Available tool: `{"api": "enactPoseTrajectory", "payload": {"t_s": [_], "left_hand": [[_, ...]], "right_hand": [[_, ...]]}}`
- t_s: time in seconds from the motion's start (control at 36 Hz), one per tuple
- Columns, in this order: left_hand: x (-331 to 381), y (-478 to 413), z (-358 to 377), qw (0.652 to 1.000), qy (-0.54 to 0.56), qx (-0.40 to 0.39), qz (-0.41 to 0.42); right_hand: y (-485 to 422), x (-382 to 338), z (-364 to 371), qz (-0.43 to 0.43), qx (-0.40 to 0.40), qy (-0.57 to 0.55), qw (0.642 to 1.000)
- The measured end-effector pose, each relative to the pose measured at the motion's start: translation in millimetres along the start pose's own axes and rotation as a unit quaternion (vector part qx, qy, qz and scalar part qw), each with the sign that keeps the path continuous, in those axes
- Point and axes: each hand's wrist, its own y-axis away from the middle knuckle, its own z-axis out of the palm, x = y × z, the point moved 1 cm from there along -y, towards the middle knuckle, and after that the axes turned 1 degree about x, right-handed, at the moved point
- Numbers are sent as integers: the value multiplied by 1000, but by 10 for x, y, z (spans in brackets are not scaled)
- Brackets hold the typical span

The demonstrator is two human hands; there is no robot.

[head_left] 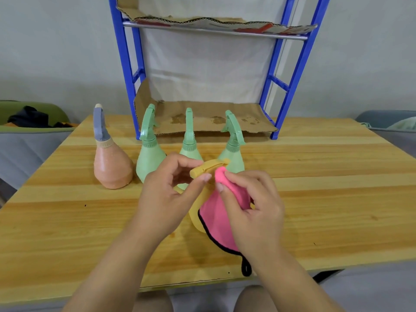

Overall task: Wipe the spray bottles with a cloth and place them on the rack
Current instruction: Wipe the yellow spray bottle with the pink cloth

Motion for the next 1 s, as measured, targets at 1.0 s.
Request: {"api": "enactPoseTrajectory", "payload": {"t_s": [1.0], "left_hand": [[-13,-124,-150,993,-86,-67,44]], "right_hand": [[-16,161,-19,320,-153,-89,931]]}}
